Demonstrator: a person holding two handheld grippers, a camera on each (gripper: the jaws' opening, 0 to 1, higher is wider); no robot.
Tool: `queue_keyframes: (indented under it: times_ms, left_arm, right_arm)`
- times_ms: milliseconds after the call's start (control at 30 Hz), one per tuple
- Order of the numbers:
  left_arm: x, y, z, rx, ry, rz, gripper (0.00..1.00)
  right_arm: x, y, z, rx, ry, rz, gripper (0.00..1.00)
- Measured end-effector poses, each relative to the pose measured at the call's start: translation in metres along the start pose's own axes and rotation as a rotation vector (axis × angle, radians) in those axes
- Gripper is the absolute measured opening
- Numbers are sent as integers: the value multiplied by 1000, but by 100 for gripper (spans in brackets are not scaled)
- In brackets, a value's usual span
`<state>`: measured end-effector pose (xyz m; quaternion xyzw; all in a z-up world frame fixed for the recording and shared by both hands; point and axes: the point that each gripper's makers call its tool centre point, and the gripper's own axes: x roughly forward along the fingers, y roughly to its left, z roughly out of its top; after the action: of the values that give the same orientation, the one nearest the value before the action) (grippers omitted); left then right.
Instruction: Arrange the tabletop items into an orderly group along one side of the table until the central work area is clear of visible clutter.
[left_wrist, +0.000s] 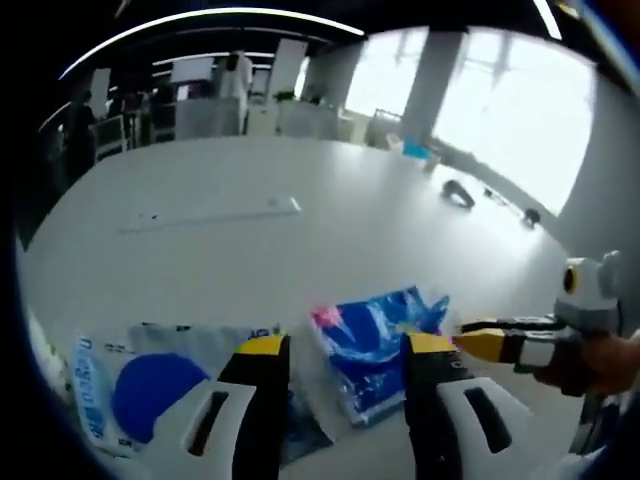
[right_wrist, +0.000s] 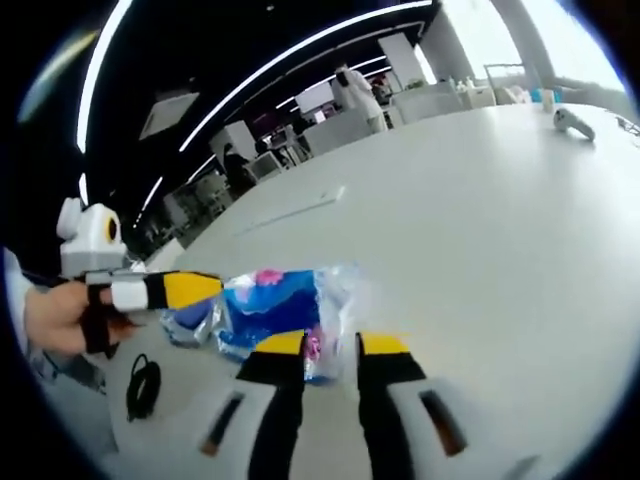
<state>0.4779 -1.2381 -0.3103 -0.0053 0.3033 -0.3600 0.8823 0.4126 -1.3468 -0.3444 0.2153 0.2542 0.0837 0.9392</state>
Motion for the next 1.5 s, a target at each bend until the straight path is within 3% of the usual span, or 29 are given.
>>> queue_keyframes:
  times_ms: [133, 333, 367, 400, 433, 667, 767, 967, 1500]
  left_arm:
    - [-4, -7, 1, 48, -3, -11, 69]
    - [-13, -9, 2, 62, -18, -4, 97]
    - [-16, -9, 2, 67, -14, -2, 97]
    - [-22, -10, -9, 89, 53, -2, 97]
    - [-24, -11, -11, 95, 63, -6, 97]
    - [-49, -15, -6, 18, 32, -9, 96]
    - [-65, -21, -13, 6, 23, -26, 95]
    - [-93, -18, -27, 14, 0, -18, 95]
    - [-155, 22, -17, 4, -59, -5, 93]
  right_arm:
    - [-6, 7, 2, -25, -17, 16, 47]
    - [-15, 16, 7, -35, -25, 56, 62]
    - [-18, 17, 7, -35, -21, 59, 63]
    - [-20, 19, 7, -38, -21, 62, 63]
    - [-23, 20, 7, -42, -24, 65, 63]
    - [-44, 23, 6, -40, -17, 83, 63]
    - [-60, 27, 2, -48, -11, 111, 62]
    - [-94, 20, -3, -82, -25, 90, 63]
    - [-103, 45, 11, -130, -30, 16, 59]
